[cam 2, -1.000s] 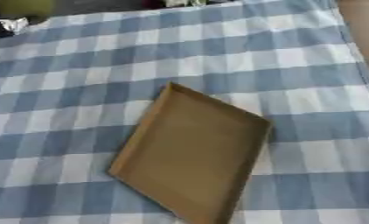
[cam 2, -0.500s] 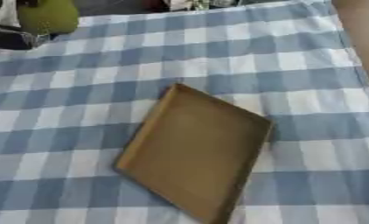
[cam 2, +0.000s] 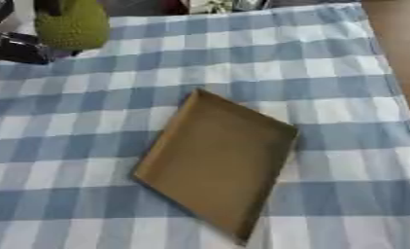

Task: Pick up objects on the table and place them in the box.

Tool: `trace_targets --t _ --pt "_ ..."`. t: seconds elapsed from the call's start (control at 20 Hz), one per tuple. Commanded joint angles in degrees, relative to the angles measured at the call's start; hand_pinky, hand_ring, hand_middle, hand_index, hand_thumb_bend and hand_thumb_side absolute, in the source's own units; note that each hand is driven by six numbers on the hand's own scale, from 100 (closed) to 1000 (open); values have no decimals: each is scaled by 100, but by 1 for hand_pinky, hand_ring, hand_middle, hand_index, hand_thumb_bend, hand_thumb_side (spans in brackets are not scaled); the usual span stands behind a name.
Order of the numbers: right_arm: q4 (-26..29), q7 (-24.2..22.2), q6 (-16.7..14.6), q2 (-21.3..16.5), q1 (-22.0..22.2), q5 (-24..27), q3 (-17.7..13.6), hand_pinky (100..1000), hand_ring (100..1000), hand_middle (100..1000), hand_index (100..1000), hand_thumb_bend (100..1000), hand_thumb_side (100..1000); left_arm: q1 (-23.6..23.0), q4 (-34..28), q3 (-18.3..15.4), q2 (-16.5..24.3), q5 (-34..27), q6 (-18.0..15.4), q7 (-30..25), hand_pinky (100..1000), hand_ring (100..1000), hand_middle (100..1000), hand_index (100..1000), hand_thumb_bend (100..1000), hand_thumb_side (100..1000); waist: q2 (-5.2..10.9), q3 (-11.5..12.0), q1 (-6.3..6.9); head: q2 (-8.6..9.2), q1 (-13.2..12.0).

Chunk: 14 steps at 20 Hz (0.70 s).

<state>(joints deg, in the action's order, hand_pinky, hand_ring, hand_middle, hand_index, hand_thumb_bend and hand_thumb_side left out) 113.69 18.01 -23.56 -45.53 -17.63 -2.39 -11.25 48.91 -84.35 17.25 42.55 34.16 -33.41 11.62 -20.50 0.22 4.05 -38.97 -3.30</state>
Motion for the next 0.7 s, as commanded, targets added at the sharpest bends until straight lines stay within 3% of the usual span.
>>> trace_targets --t 0.05,0.4,0.7 --pt "91 31 64 -226 14 29 -71 751 742 629 727 100 470 84 -229 61 -107 78 -36 -11 387 278 380 423 493 100 196 69 -45 -170 231" --pt "91 47 168 -226 81 30 -80 751 742 628 727 100 470 4 -646 231 -433 -52 -22 -73 388 279 376 421 481 100 313 248 -90 -471 620" --pt "91 28 286 -270 76 48 -64 751 742 624 725 100 470 23 -768 231 -889 -301 96 -338 390 276 360 396 459 100 364 312 -114 -515 838"
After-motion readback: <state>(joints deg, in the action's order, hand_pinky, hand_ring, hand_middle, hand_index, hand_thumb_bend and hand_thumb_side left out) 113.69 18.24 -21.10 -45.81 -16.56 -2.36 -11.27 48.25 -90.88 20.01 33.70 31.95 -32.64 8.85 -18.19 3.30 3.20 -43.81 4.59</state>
